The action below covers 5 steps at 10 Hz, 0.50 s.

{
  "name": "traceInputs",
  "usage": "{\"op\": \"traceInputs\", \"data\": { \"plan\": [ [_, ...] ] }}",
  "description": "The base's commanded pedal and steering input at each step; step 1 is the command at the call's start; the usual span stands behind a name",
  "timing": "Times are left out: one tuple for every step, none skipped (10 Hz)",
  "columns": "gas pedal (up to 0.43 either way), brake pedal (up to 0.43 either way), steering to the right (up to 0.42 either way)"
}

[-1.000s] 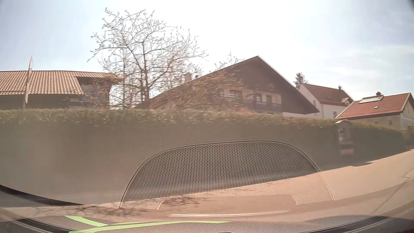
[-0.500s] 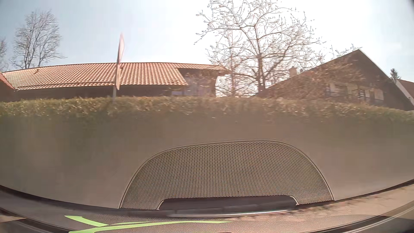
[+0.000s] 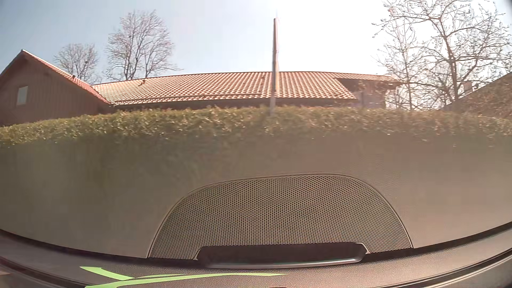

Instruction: Follow the waypoints while adhering to traffic rules and regulations

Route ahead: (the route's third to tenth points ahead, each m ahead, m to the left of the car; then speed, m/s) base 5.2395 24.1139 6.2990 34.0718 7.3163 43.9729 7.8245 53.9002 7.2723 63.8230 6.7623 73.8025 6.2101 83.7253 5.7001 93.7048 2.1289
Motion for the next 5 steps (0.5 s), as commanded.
{"op": "traceInputs", "data": {
  "plan": [
    [0.000,0.299,-0.963],
    [0.000,0.305,-0.956],
    [0.000,0.317,-0.934],
    [0.000,0.317,-0.913],
    [0.000,0.317,-0.902]
  ]
}}
